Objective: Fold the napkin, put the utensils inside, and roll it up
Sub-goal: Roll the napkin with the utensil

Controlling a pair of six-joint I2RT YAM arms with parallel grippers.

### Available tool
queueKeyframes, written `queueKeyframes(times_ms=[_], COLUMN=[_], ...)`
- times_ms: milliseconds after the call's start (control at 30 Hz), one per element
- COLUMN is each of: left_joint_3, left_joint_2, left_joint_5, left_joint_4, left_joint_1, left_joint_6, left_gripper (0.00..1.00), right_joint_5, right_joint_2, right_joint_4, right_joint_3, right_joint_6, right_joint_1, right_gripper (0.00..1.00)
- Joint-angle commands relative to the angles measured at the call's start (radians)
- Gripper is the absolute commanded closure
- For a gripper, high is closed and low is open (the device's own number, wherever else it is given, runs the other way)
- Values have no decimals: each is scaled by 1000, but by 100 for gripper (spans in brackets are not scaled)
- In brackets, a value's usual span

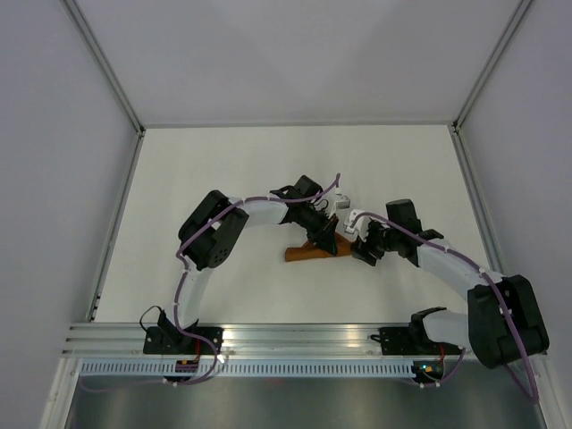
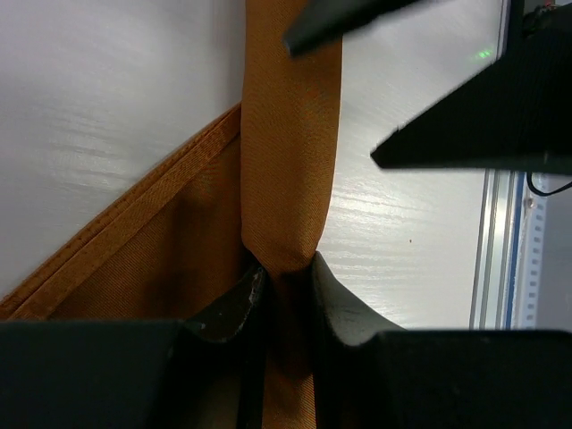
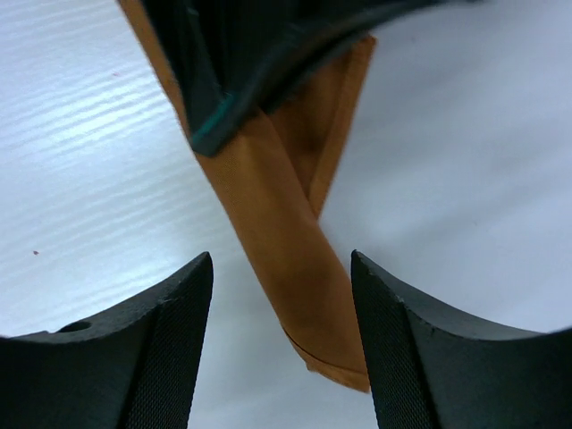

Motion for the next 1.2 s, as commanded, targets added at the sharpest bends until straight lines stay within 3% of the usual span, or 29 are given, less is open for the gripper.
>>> queueKeyframes(times_ms=[0,167,433,633,767,867,1167], left_joint_3=[2,11,23,22,22,25,-23], left_joint_2=[75,78,82,69,43,23,-128], left_joint_5=[-71,-77,-60,-54,-57,-72,-132], left_joint_4=[-106,-109,-114,-117,-117,-109,4], left_joint_1=[2,2,0,0,3,8,58], left_joint_6=[-20,-28,-25,-13,-7,-10,-94], left_gripper=[90,90,87,73,65,60,57], right_joint_5=[118,206,278,287,284,266,192], right_joint_2=[-47,-30,62,108,118,126,187], right_joint_4=[176,271,319,293,247,174,2], right_joint_3=[-47,-90,-93,-77,-51,-21,63], right_joint_6=[-29,-28,-41,-51,-61,-67,-93], right_joint_1=[104,222,298,298,298,298,296], right_gripper=[30,29,31,49,72,80,85])
